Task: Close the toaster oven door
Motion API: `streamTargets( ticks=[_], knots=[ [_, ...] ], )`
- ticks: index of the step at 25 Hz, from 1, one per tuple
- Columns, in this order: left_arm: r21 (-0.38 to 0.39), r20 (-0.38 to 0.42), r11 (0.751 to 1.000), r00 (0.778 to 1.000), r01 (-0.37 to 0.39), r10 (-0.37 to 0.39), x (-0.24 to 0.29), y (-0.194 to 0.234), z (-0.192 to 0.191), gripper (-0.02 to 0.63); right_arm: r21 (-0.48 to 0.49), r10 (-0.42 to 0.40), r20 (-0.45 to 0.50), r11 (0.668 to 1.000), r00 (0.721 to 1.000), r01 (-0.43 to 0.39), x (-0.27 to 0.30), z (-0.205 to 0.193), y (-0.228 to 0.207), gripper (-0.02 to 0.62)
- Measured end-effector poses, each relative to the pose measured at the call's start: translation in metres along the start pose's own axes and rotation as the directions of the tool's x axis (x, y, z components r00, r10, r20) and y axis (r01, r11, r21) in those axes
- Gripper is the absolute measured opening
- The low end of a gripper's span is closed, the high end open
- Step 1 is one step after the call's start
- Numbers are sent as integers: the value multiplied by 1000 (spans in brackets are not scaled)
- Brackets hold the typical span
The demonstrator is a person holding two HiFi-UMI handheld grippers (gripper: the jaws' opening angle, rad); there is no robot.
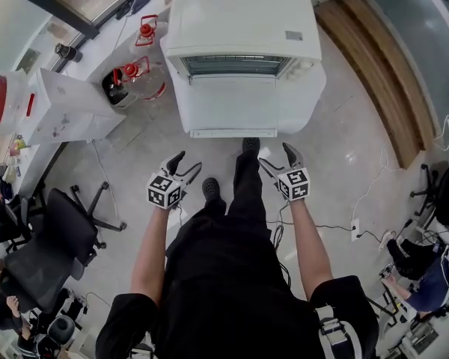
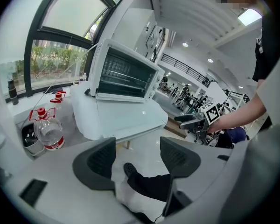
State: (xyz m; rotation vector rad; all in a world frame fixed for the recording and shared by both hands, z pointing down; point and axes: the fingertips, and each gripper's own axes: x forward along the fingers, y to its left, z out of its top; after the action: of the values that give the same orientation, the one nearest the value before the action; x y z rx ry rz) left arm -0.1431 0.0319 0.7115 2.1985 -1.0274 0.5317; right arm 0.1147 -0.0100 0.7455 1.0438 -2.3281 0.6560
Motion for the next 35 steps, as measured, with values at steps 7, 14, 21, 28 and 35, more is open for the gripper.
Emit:
streamTargets(
  ticks=[7, 14, 21, 28, 35],
  knots=[
    [-35, -35, 999, 999, -14, 12, 35, 16, -14, 284, 33, 5, -33, 999, 999, -4, 26, -14, -27, 441],
    [-51, -103, 999, 995, -19, 14, 65, 32, -35, 284, 102, 20, -69, 995, 997, -13, 52, -31, -31, 432],
    [-55, -114, 998, 993, -36, 29, 94, 53, -48, 284, 100, 27, -70, 995, 997, -20, 78, -32, -36, 421],
    [-27, -91, 999, 995, -36, 33, 115, 64, -45, 284, 107, 3, -61, 994, 998, 3, 93, -40, -53, 398],
    [-23, -80, 999, 996, -39, 37, 131, 76, -37, 284, 131, -21, -38, 991, 999, 26, 106, -39, -65, 350]
  ],
)
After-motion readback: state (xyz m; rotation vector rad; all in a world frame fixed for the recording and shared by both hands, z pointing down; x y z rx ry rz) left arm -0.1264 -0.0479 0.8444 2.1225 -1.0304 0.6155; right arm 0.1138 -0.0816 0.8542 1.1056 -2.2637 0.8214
